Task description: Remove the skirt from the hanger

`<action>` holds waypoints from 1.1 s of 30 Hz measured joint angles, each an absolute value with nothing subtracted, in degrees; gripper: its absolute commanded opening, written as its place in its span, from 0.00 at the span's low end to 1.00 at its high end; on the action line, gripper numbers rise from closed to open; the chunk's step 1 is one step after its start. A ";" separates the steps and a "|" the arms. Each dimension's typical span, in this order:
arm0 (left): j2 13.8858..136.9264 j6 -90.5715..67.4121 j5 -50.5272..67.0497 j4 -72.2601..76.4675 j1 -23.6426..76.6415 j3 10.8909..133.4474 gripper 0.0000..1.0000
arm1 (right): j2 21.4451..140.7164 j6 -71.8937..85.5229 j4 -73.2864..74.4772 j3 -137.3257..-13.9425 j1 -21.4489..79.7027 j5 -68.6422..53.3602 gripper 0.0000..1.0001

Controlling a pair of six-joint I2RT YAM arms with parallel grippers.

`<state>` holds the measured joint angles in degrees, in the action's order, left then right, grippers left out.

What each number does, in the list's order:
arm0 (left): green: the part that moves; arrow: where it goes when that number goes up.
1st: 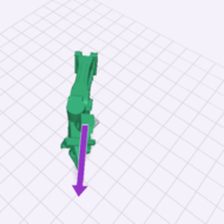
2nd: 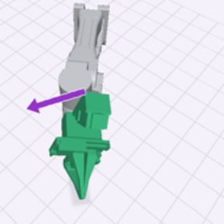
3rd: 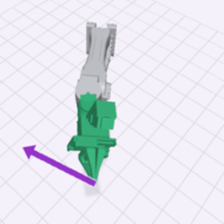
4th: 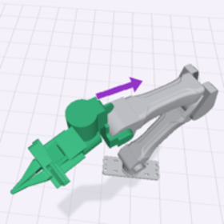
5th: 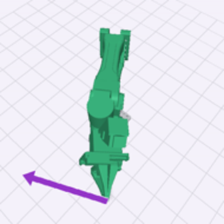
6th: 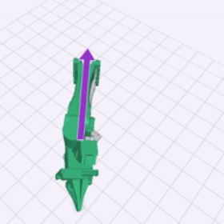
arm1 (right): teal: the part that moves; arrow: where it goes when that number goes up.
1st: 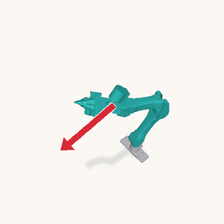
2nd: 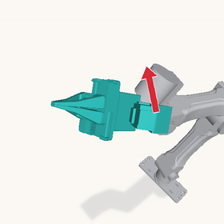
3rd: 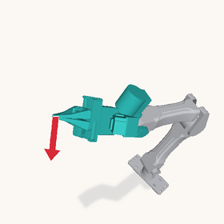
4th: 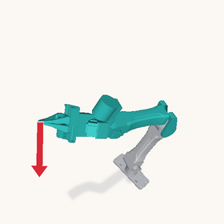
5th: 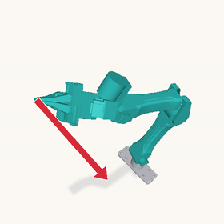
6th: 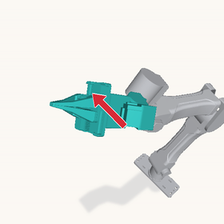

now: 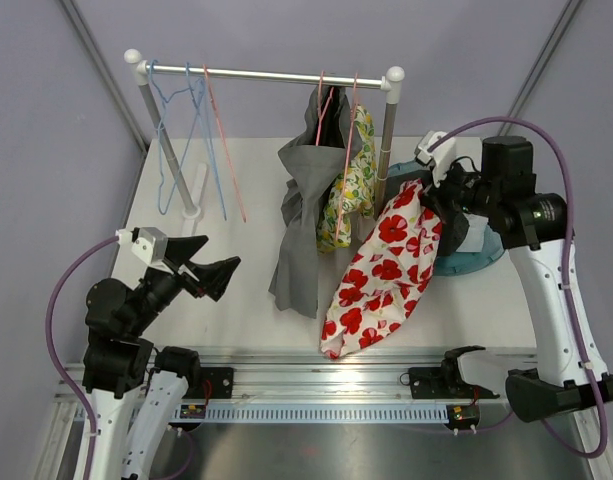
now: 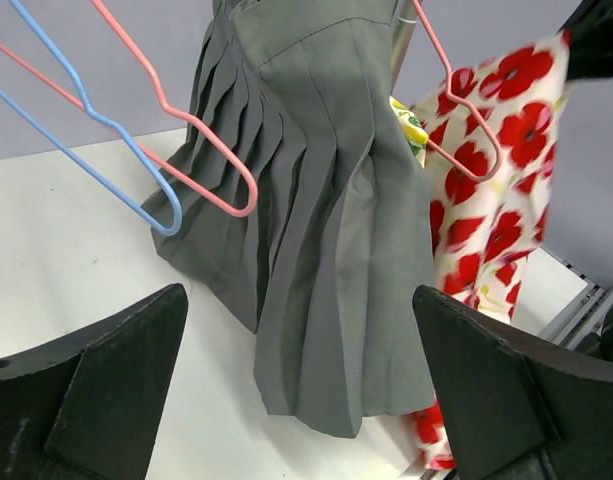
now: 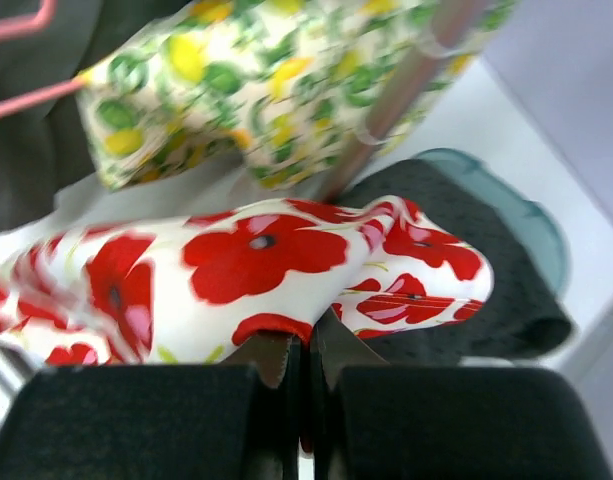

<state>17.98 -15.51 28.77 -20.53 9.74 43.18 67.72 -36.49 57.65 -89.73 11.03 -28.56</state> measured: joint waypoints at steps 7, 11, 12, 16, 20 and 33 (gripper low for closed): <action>18.00 -15.42 28.95 -20.47 9.74 42.94 0.99 | 71.24 -30.50 54.46 -103.07 7.22 -16.80 0.00; 17.98 -15.27 28.95 -20.47 9.74 42.94 0.99 | 75.42 -29.02 52.42 -113.03 3.79 -10.72 0.00; 17.98 -15.27 28.95 -20.45 9.74 42.94 0.99 | 76.34 -28.77 51.57 -115.04 3.25 -9.61 0.00; 17.98 -15.22 28.95 -20.47 9.74 42.94 0.99 | 80.44 -28.42 48.90 -123.81 0.21 -5.15 0.00; 17.98 -14.87 28.95 -20.53 9.74 42.94 0.99 | 83.09 -28.60 45.80 -127.66 -4.14 -2.15 0.00; 17.56 -14.39 28.95 -21.02 9.74 42.94 0.99 | 93.91 -28.95 42.19 -128.53 -12.03 -5.21 0.00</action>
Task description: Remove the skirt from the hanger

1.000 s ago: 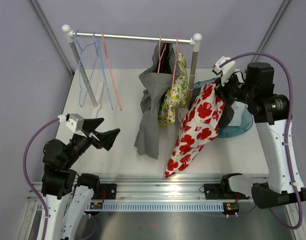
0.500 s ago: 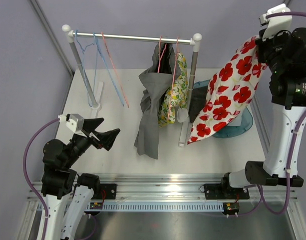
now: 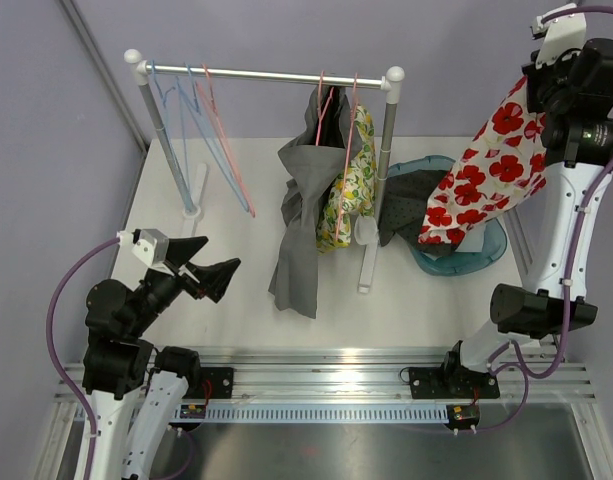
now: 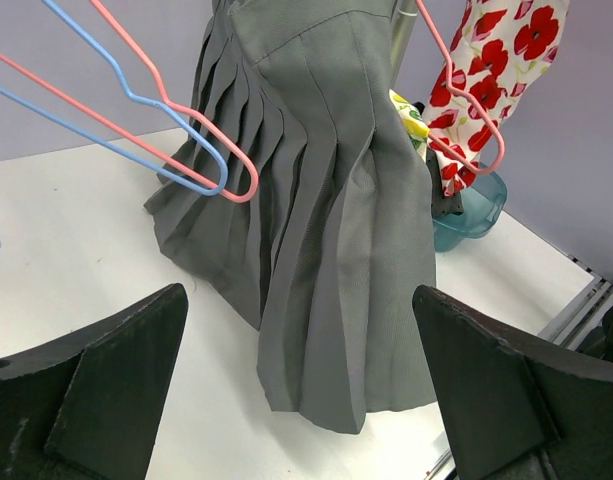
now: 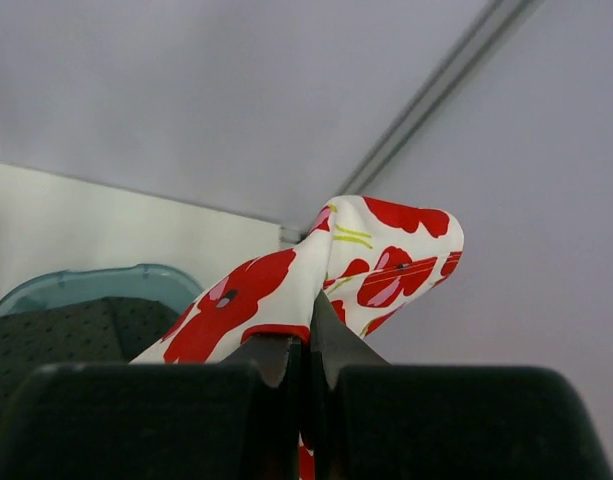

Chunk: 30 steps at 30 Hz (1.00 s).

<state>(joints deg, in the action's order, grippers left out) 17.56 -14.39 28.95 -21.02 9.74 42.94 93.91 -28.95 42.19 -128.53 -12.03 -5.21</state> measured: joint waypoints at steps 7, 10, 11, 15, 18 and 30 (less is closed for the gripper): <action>17.58 -14.41 28.93 -20.91 9.74 42.94 0.99 | 87.61 -28.67 43.53 -114.58 -12.03 -25.10 0.00; 17.69 -14.46 28.95 -20.84 9.74 42.94 0.99 | 84.51 -27.31 45.45 -108.47 -11.92 -34.61 0.00; 17.76 -14.48 28.95 -20.75 9.74 42.94 0.99 | 83.96 -26.70 45.89 -107.18 -11.79 -37.30 0.00; 18.33 -14.87 29.02 -19.62 9.74 42.94 0.99 | 82.13 -24.38 45.17 -101.27 -11.05 -43.81 0.00; 18.52 -15.09 29.23 -19.35 9.74 42.94 0.99 | 81.01 -22.74 43.35 -94.24 -10.76 -45.30 0.00; 18.52 -15.75 30.02 -18.83 9.74 42.94 0.99 | 91.81 -24.40 37.98 -72.82 -10.66 -38.17 0.00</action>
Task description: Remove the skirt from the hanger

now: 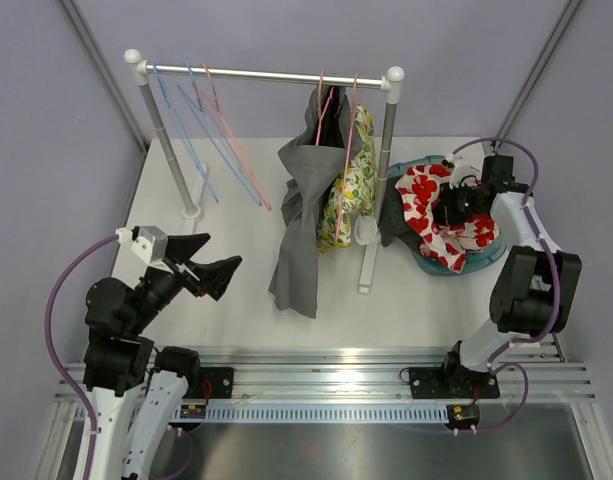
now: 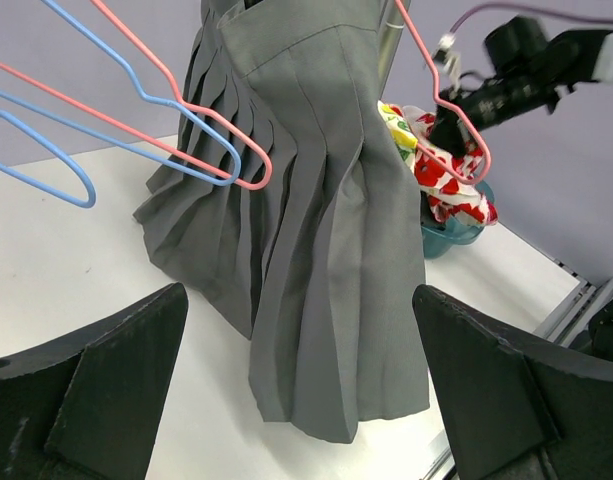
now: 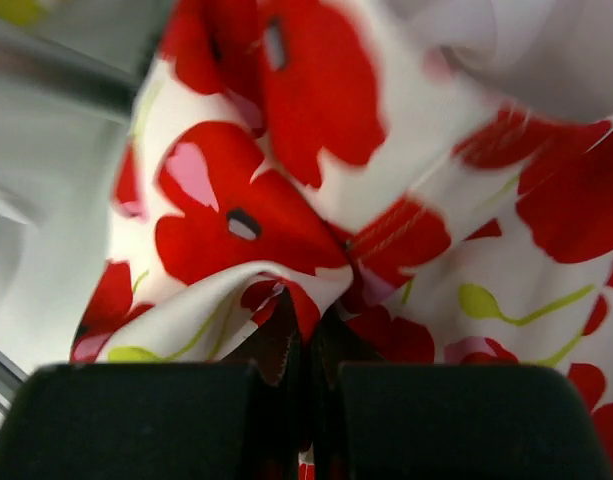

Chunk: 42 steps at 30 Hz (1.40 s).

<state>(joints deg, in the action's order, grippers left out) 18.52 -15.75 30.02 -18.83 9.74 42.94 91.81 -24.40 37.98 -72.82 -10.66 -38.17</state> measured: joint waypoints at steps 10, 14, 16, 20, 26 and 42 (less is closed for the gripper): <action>20.27 -19.07 31.79 -15.40 9.74 42.94 0.99 | 101.73 -29.17 34.74 -69.10 -10.66 -32.03 0.10; 22.44 -22.28 32.40 -13.50 9.74 43.07 0.99 | 101.65 -30.68 34.30 -68.53 -10.63 -31.94 0.24; 24.32 -23.92 32.62 -13.21 9.74 43.70 0.99 | 101.01 -31.31 34.76 -68.53 -10.66 -31.81 0.34; 28.95 -26.63 32.84 -12.86 9.74 46.87 0.99 | 95.94 -32.60 38.17 -68.88 -10.66 -29.28 0.77; 38.00 -28.71 31.55 -12.56 11.22 56.38 0.99 | 81.69 -32.47 43.46 -74.72 -10.66 -26.04 0.99; 78.28 -17.98 9.28 -17.08 33.19 94.61 0.75 | 63.22 -26.70 42.52 -61.39 -10.61 -55.29 0.99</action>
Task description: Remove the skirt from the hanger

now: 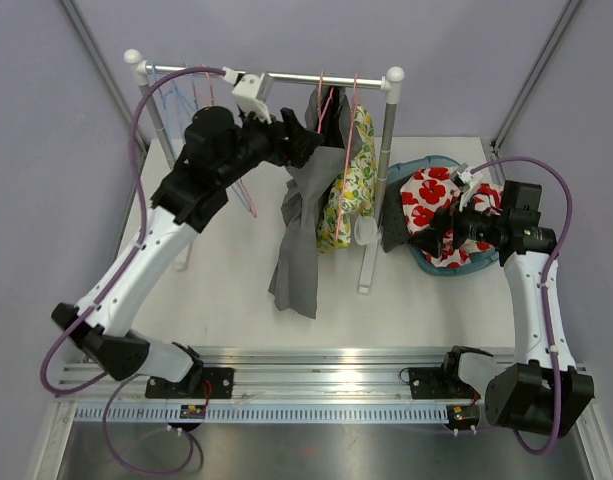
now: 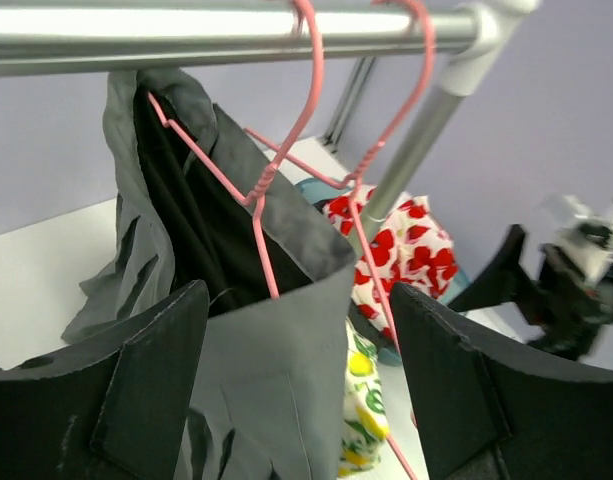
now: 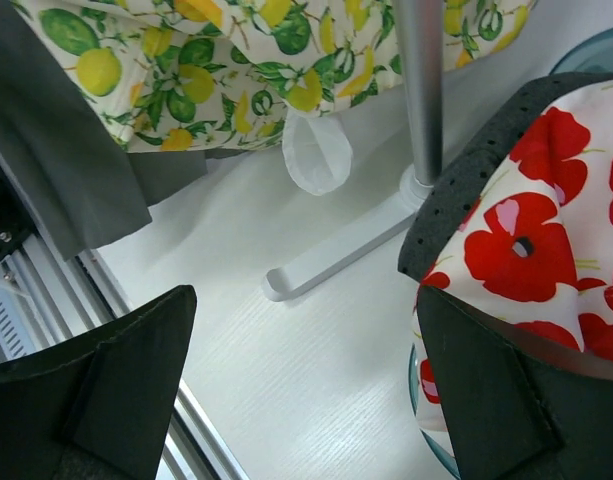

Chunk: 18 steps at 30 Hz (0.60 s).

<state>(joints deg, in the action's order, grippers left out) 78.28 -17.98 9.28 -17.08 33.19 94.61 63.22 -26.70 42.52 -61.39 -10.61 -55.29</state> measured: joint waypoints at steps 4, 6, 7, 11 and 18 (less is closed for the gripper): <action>85.65 -15.07 2.22 -20.05 37.12 99.46 0.66 | 62.33 -26.33 41.60 -60.82 -10.61 -57.95 1.00; 88.03 -13.45 -1.43 -21.02 38.83 100.88 0.58 | 62.26 -26.26 41.41 -60.82 -10.61 -58.52 0.99; 88.95 -12.69 -3.09 -21.28 39.51 101.41 0.56 | 62.24 -26.26 41.39 -60.82 -10.61 -58.81 0.99; 92.09 -9.76 -7.84 -21.34 40.40 103.94 0.35 | 61.89 -26.26 41.39 -60.80 -10.61 -59.55 1.00; 97.08 -6.24 -10.98 -21.67 40.14 109.56 0.02 | 60.01 -26.26 41.36 -60.71 -10.61 -59.53 0.99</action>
<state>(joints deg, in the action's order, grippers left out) 97.08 -6.24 -10.98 -21.67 40.14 109.56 60.01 -26.26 41.36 -60.71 -10.61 -59.53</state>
